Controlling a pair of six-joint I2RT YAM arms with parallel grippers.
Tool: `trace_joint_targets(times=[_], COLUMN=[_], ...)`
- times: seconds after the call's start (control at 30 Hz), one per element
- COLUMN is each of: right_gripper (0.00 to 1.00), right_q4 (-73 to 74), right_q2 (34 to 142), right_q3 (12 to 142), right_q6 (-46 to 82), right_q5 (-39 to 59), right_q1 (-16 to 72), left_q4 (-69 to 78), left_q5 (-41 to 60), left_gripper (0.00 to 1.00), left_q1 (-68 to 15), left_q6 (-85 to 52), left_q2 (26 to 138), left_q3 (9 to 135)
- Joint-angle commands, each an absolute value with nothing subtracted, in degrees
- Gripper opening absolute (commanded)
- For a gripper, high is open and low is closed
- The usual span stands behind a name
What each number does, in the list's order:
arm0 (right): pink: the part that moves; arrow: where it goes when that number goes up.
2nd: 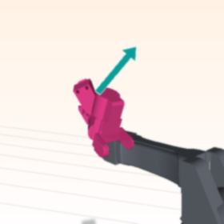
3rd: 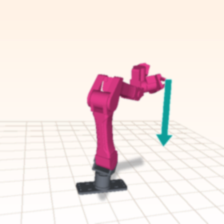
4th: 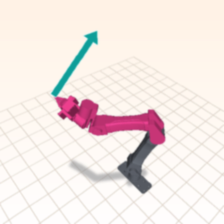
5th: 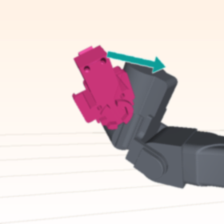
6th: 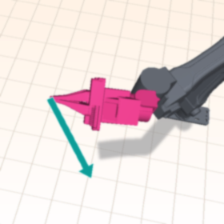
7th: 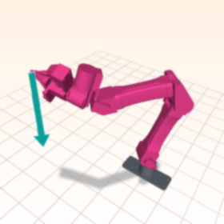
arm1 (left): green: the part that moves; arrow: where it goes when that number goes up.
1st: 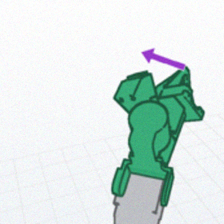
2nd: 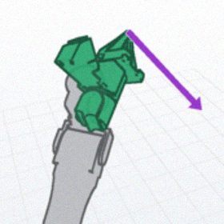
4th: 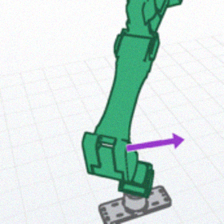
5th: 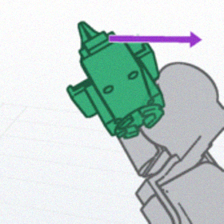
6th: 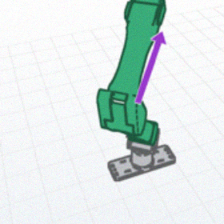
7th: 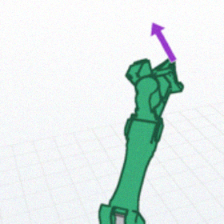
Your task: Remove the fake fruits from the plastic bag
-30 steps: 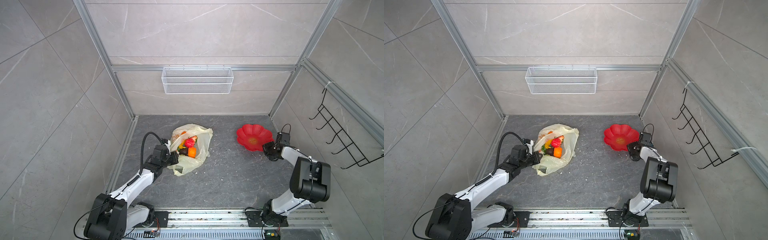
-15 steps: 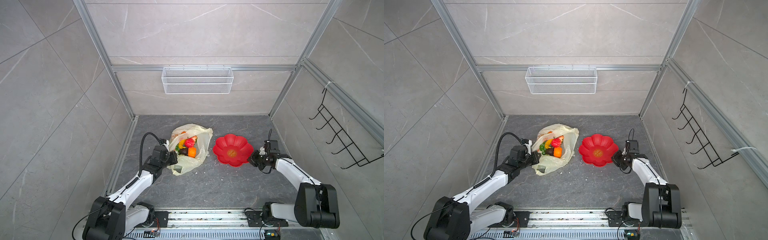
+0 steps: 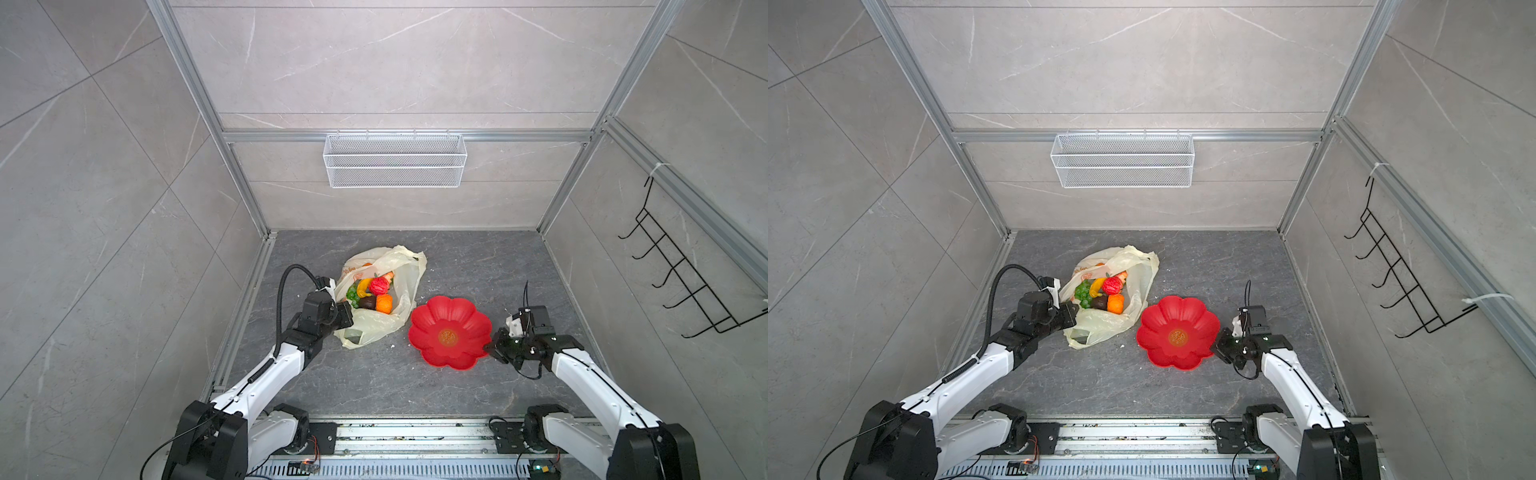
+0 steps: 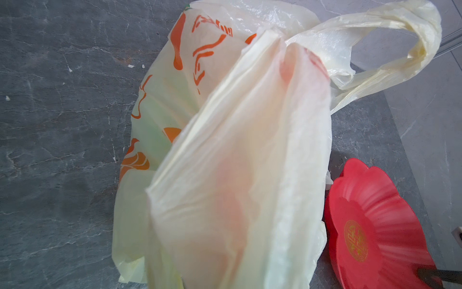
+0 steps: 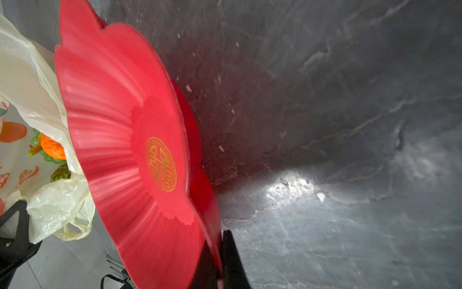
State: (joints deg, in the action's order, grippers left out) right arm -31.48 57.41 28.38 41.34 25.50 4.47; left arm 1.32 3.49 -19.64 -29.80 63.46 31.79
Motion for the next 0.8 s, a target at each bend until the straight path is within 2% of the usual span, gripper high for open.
trace_joint_targets(times=[0.0,0.2,0.27,0.33,0.43,0.57,0.7,0.77], right_gripper=[0.06,0.08,0.17,0.35,0.50,0.59,0.63,0.64], right_q4=[-31.74,-32.22,-32.60,-33.11,-34.30,-37.59,-42.03,-42.78], right_q2=[54.90,55.77,56.16,56.09,55.81,54.75,53.53,53.72], right_q3=[26.84,26.38,27.02,27.91,29.58,33.13,38.90,42.76], right_q6=[41.75,40.76,40.32,39.95,39.57,39.22,38.98,40.48], right_q5=[27.71,27.42,26.79,25.87,24.69,21.09,13.90,9.46], right_q1=[5.56,6.51,6.65,6.70,6.74,6.86,7.66,8.74], left_q4=[2.01,2.28,2.29,2.29,2.38,1.80,0.48,-0.35], left_q5=[2.38,2.31,2.51,2.58,2.50,2.49,3.01,2.95], left_gripper=[0.00,0.00,0.00,0.00,0.00,0.00,0.00,0.08], left_q1=[-19.69,-19.75,-19.71,-19.73,-19.71,-19.71,-19.74,-19.69], left_q6=[-28.39,-28.21,-28.28,-28.30,-28.31,-28.31,-29.27,-29.98], left_q2=[63.93,64.12,63.90,63.52,62.80,62.54,63.19,63.61], left_q3=[31.68,31.57,31.51,31.45,31.09,30.95,31.41,31.55])
